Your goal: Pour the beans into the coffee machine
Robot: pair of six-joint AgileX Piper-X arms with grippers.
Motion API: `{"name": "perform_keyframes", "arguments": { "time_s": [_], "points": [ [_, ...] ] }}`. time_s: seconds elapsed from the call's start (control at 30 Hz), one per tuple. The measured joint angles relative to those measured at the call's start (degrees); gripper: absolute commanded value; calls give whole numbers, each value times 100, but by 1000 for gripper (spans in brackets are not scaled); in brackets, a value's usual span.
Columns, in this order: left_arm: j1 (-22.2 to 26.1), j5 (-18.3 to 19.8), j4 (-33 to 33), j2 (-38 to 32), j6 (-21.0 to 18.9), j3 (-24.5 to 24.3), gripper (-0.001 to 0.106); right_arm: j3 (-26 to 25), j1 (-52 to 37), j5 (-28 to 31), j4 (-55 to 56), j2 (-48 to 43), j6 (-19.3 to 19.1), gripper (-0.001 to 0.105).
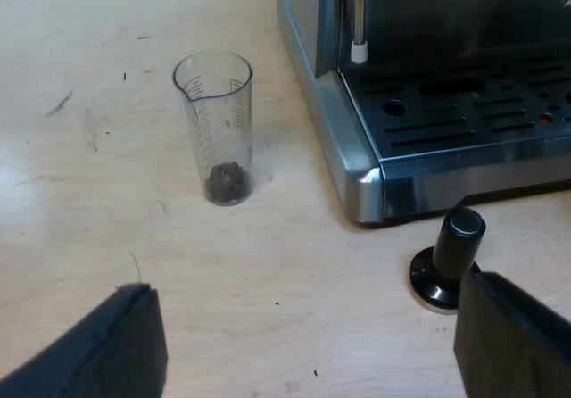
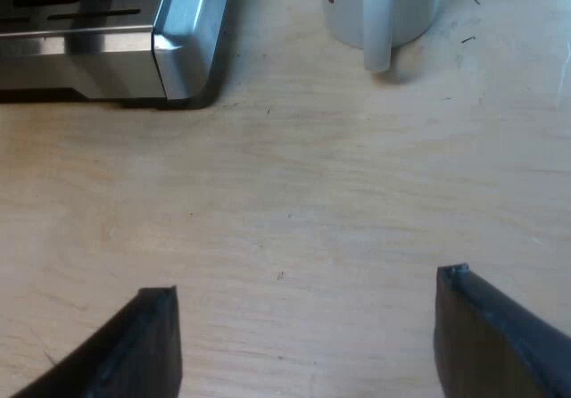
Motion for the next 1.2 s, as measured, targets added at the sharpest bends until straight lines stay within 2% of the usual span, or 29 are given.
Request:
{"name": "perform_keyframes", "arguments": {
  "time_s": [0.27, 0.4, 0.7, 1.03, 1.2],
  "points": [
    [0, 7, 43, 0, 0, -56, 69, 0, 0, -12, -16, 51, 96, 62],
    [0, 7, 123, 196, 0, -318, 69, -265, 0, -128, -47, 314, 133, 62],
    [0, -25, 133, 666, 0, -740, 69, -738, 34, -897, -383, 707, 175, 62],
    [0, -124, 139, 920, 0, -742, 69, -1240, 930, -1047, -748, 1355, 138, 62],
    [0, -124, 139, 920, 0, -742, 69, -1299, 1295, -1147, -1148, 1647, 141, 62]
  ]
}}
